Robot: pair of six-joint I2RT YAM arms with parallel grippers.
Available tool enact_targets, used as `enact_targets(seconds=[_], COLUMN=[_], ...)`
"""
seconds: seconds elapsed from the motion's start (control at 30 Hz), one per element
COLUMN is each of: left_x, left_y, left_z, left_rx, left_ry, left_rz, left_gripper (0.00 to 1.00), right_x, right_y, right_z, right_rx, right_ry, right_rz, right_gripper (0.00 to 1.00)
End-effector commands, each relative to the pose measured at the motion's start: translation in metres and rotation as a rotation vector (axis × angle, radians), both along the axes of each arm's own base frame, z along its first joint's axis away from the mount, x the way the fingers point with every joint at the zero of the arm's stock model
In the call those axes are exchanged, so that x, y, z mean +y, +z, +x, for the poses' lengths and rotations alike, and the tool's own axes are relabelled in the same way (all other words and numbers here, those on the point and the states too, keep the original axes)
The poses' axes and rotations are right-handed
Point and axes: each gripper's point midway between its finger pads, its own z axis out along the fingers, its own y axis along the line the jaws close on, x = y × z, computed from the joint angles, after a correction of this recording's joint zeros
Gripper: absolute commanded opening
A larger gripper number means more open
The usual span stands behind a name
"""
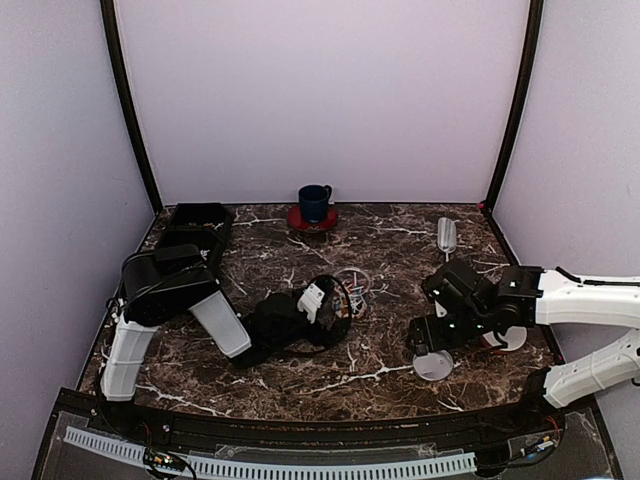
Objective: Pack the candies
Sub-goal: Move the packing bottle to the center of the board, then pick up the box lid from the center of the board.
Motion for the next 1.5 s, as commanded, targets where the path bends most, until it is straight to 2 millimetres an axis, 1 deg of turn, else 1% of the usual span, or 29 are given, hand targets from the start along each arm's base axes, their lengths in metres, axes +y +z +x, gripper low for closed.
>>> enact_targets(seconds=[0.0,0.07,0.17,0.2,0.4,0.53,0.67,0.83,1.0,1.17,1.2,1.27,1.3,1.47], left_x=[0.019,0.023,0.028,0.030,0.051,0.061,0.063,0.064,0.066,0.066,0.066,0.066,0.066,0.067], left_y=[-0.003,0.000,0.009,0.016,0.031,0.041,0.049,0.056,0.058,0.060,0.060,0.063,0.065,0.073], left_z=[0.025,0.028,0.025,0.023,0.007,-0.005,-0.015,-0.028,-0.033,-0.036,-0.036,-0.038,-0.039,-0.045], left_rx=[0.074,0.076,0.069,0.071,0.106,0.093,0.063,0.044,0.043,0.036,0.035,0.030,0.027,0.009], left_ry=[0.126,0.135,0.137,0.140,0.163,0.169,0.168,0.162,0.160,0.153,0.153,0.149,0.145,0.122], left_rz=[0.046,0.038,0.020,0.004,-0.056,-0.053,-0.012,0.010,0.019,0.028,0.028,0.025,0.022,0.021], left_gripper=[0.99,0.99,0.99,0.99,0.99,0.99,0.99,0.99,0.99,0.99,0.99,0.99,0.99,0.99], right_x=[0.006,0.006,0.010,0.012,0.027,0.026,0.021,0.012,0.012,0.012,0.012,0.013,0.013,0.015], right_y=[-0.006,-0.012,-0.020,-0.022,-0.034,-0.045,-0.053,-0.062,-0.068,-0.072,-0.071,-0.068,-0.072,-0.073], right_z=[-0.001,-0.001,-0.006,-0.008,-0.026,-0.033,-0.031,-0.032,-0.033,-0.034,-0.033,-0.031,-0.032,-0.032], right_rx=[0.022,0.033,0.043,0.046,0.067,0.078,0.075,0.078,0.083,0.088,0.083,0.075,0.081,0.083], right_ry=[-0.047,-0.047,-0.025,-0.015,0.088,0.130,0.139,0.141,0.163,0.183,0.185,0.187,0.191,0.199], right_rz=[0.028,-0.003,-0.057,-0.077,-0.190,-0.290,-0.356,-0.391,-0.412,-0.435,-0.438,-0.441,-0.456,-0.460], right_gripper=[0.79,0.71,0.63,0.62,0.59,0.56,0.48,0.38,0.31,0.27,0.24,0.16,0.13,0.00])
